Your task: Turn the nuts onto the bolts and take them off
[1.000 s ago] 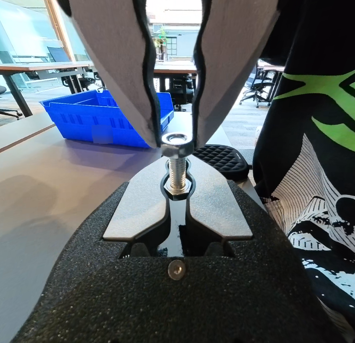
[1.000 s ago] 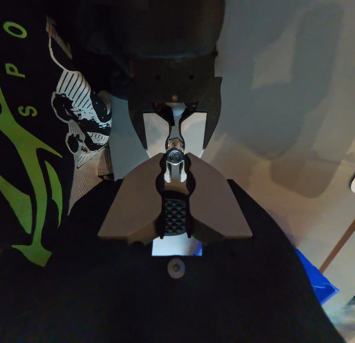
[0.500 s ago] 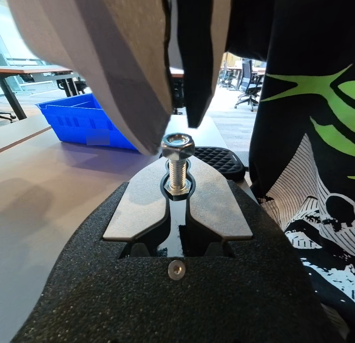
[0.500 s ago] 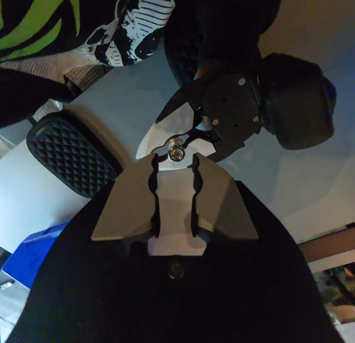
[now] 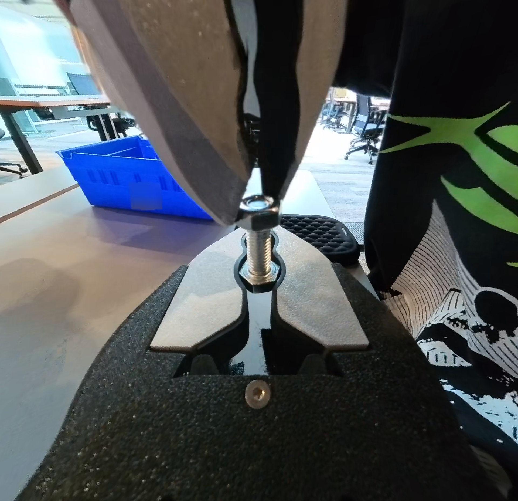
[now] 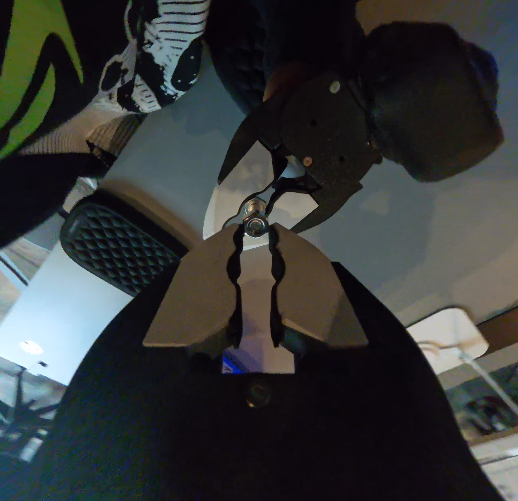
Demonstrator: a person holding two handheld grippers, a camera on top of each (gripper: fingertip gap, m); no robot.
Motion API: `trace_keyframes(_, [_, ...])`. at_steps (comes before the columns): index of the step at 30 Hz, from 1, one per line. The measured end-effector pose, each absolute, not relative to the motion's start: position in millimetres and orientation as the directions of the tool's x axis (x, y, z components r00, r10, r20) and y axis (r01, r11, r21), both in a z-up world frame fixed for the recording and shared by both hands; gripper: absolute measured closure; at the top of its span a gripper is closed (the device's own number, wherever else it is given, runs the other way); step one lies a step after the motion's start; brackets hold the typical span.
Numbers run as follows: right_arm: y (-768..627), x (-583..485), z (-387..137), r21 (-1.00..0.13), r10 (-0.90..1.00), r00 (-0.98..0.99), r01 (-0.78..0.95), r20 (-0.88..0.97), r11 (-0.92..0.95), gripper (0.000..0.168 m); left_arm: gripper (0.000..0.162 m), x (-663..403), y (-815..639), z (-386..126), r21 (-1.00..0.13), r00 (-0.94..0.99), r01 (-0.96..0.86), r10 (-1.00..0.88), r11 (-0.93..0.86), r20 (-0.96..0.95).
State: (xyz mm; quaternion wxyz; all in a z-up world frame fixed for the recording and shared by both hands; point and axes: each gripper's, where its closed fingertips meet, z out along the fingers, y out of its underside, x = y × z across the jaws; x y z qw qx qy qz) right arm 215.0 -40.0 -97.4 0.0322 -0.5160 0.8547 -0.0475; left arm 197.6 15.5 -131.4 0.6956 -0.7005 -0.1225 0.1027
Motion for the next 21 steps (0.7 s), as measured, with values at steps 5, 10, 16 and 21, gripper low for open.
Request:
trace_keyframes(5, [-40.1,216.4,-98.1,-0.133,-0.658,-0.753,-0.65,-0.018,0.748,0.152,0.151,197.6,15.6,-132.1,-1.0,0.948,0.029,0.316,-0.007,0.025])
trace_keyframes(10, [-35.8,216.5,-99.6,-0.153,-0.382,-0.923,-0.371,-0.05,0.916,0.151,0.151,197.9,16.7,-133.9,-0.999,0.948,0.028,0.316,-0.021,0.02])
trace_keyframes(16, [-41.1,224.8,-91.5,-0.218,-0.502,-0.863,-0.482,-0.046,0.849,0.137,0.151,199.3,16.9,-132.6,-1.0,0.951,0.024,0.307,-0.015,0.018])
trace_keyframes(21, [-40.4,225.6,-78.0,-0.232,-0.839,-0.544,-0.818,0.02,0.526,0.138,0.151,199.9,16.9,-132.5,-1.0,0.953,0.025,0.304,-0.015,0.019])
